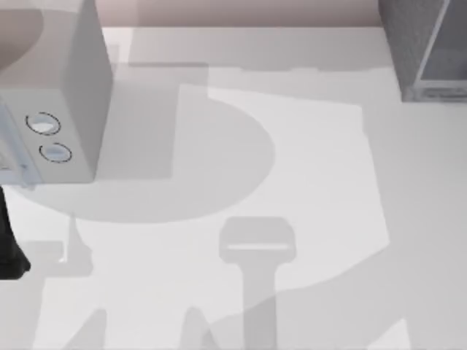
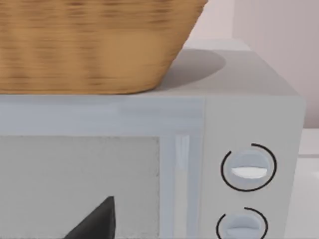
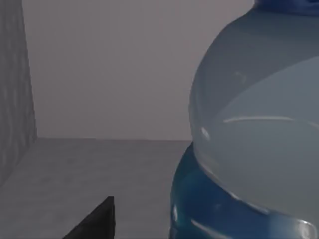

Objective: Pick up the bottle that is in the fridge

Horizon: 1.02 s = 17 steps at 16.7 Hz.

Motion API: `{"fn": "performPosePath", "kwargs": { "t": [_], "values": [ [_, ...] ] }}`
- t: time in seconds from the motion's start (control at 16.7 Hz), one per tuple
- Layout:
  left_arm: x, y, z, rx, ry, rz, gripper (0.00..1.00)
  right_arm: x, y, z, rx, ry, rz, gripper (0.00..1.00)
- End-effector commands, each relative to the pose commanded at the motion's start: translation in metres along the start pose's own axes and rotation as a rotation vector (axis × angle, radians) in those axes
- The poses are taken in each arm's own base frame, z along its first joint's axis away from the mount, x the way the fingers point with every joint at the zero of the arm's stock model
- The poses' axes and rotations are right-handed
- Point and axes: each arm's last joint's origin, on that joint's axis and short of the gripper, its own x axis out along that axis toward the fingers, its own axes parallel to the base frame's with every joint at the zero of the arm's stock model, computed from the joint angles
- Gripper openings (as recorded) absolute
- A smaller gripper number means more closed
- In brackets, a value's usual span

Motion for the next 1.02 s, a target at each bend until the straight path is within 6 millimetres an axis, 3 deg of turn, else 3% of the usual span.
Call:
{"fn": "performPosePath", "kwargs": {
  "t": [0.78, 1.02],
  "values": [
    [0.0000, 0.0000, 0.0000, 0.000, 0.000, 0.000, 1.00, 0.0000, 0.0000, 0.0000, 0.000, 0.000, 0.000, 0.02],
    [0.0000, 0.0000, 0.0000, 0.000, 0.000, 0.000, 1.00, 0.0000, 0.0000, 0.0000, 0.000, 0.000, 0.000, 0.00]
  ]
}}
